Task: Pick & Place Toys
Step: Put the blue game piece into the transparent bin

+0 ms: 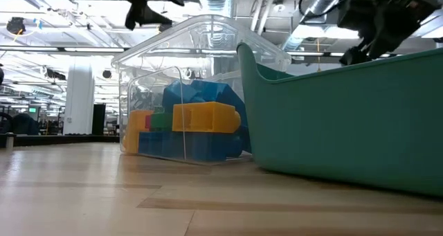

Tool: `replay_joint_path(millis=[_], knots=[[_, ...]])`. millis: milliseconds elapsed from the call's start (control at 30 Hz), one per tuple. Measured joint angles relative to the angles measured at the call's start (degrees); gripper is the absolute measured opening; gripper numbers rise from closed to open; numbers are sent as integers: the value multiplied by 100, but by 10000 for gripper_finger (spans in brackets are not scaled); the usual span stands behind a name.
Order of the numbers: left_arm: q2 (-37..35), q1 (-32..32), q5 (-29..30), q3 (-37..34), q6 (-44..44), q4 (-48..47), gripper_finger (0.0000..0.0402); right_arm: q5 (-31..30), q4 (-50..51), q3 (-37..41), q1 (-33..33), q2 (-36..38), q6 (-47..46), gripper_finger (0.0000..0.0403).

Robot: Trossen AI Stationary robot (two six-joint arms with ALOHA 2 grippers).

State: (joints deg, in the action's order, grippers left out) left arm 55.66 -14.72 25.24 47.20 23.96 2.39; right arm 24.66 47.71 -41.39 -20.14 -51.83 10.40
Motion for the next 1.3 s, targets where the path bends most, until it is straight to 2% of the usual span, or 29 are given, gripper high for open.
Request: replay_joint_path(millis=[200,367,467,733,867,1000,1300], knots=[[348,-186,-6,-7,1115,-50,289,-45,-18,11,239,-669,-192,316],[410,-377,-48,-4,1431,-189,289,764,0,48,293,-1249,-667,316],[407,-587,-381,-4,1543,-475,289,1012,-28,46,327,-1417,-1074,316],[382,-1245,-1441,-4,1541,-916,289,861,-535,46,795,-2285,-2290,316],[382,-1561,-1988,-4,1510,-947,289,1224,-681,45,930,-2589,-3021,316],[382,-1718,-2368,-4,1214,-822,289,585,-285,143,1009,-2695,-3846,313],[380,-1757,-2619,-4,1052,-698,289,435,-1260,668,1742,-2492,-5023,310]])
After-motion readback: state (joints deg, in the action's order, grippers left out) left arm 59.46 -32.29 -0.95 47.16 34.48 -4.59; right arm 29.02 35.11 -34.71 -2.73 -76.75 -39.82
